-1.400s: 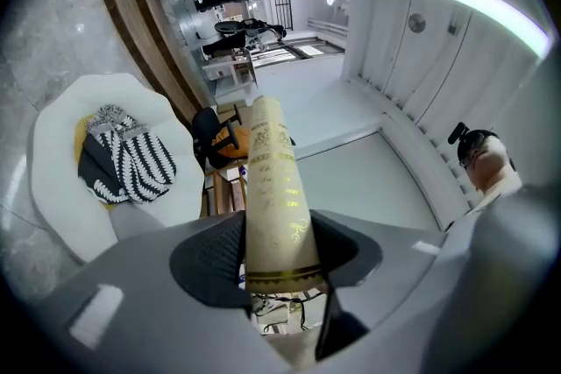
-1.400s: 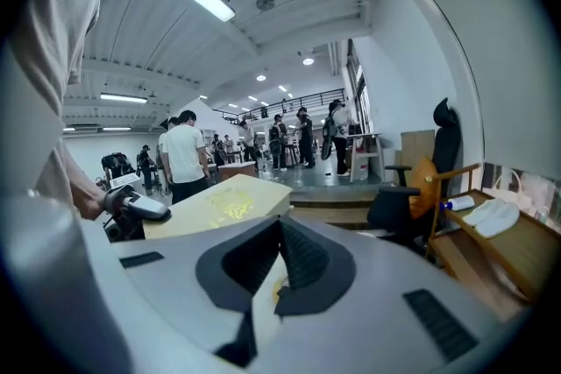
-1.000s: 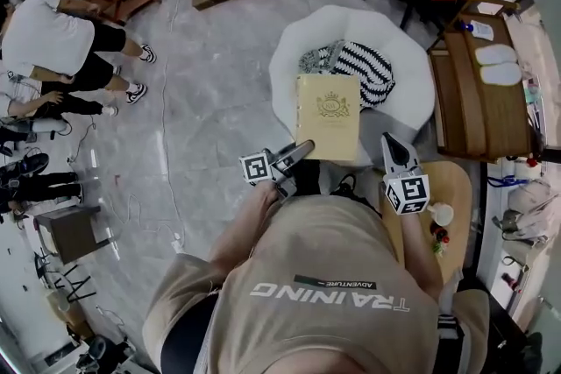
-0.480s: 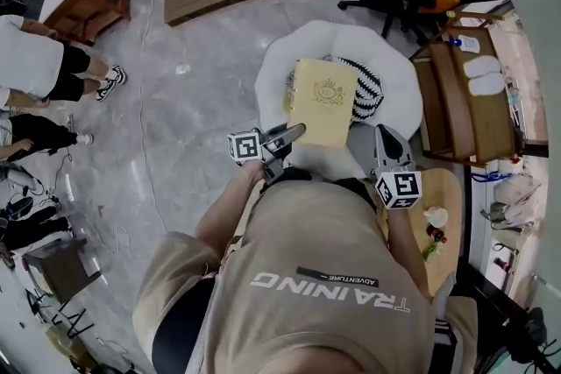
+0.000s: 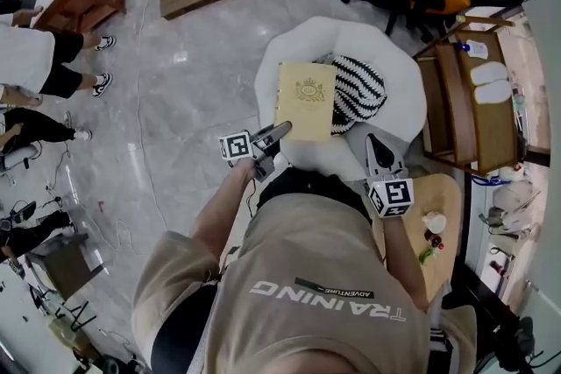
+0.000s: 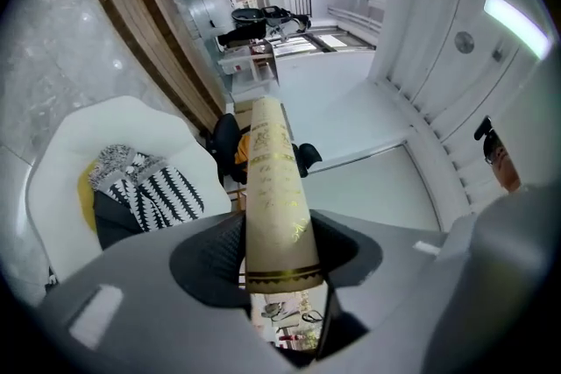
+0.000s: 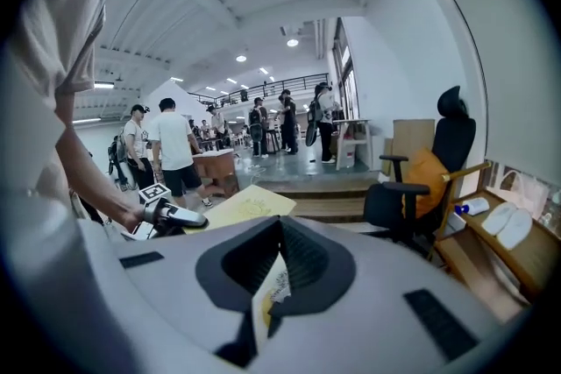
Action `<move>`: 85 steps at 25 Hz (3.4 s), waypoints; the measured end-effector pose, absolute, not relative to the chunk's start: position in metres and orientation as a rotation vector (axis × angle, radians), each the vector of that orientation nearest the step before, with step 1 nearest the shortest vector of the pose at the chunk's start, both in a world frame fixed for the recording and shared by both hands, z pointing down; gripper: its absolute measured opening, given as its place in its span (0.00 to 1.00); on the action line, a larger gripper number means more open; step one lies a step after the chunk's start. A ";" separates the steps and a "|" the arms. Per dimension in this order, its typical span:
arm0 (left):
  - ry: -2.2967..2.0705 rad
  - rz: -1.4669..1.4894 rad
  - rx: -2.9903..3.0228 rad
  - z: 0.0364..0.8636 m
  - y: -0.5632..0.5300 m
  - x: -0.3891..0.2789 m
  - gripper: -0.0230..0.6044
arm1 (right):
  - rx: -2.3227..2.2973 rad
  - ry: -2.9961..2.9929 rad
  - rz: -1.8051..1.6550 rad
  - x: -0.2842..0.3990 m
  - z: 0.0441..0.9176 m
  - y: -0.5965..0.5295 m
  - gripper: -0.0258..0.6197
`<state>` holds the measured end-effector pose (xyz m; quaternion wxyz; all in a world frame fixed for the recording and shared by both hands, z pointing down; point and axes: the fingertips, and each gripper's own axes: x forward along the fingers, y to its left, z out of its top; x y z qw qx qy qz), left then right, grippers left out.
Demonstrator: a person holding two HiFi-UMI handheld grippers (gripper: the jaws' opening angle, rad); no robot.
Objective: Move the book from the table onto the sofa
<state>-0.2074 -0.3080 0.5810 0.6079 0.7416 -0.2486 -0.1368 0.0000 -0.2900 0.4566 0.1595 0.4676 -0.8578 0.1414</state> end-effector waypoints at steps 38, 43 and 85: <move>-0.896 -0.209 1.250 1.047 -0.297 -0.248 0.37 | 0.992 -2.361 0.714 -0.082 0.820 -0.293 0.05; -1.008 0.029 1.277 1.056 -0.282 -0.250 0.55 | 0.982 -2.349 0.774 -0.078 0.823 -0.279 0.05; -0.947 0.244 2.598 0.453 -0.298 -0.099 0.05 | 1.201 -2.490 0.369 0.033 0.471 -0.249 0.05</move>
